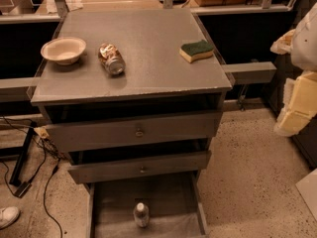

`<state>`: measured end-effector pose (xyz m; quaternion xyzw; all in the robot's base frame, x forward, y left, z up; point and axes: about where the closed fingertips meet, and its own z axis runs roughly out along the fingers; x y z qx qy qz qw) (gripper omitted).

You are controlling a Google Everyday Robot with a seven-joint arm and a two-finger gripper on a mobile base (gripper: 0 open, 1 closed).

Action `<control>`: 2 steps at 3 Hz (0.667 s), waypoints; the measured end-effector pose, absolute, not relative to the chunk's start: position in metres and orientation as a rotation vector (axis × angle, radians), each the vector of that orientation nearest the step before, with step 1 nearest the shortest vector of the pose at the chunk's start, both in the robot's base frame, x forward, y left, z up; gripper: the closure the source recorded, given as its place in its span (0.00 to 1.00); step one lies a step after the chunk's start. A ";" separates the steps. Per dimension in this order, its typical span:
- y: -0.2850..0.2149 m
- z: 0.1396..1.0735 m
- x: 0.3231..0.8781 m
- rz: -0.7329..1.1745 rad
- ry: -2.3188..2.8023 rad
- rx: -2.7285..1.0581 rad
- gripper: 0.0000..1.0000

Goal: Pick blue plastic bottle from bottom drawer and place on counter

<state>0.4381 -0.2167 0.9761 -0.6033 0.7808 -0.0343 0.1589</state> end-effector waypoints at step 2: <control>-0.219 0.952 0.440 -0.053 2.231 -1.681 0.00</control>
Offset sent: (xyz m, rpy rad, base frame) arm 0.0068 -0.0074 -0.0724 0.1307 0.0140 -0.0513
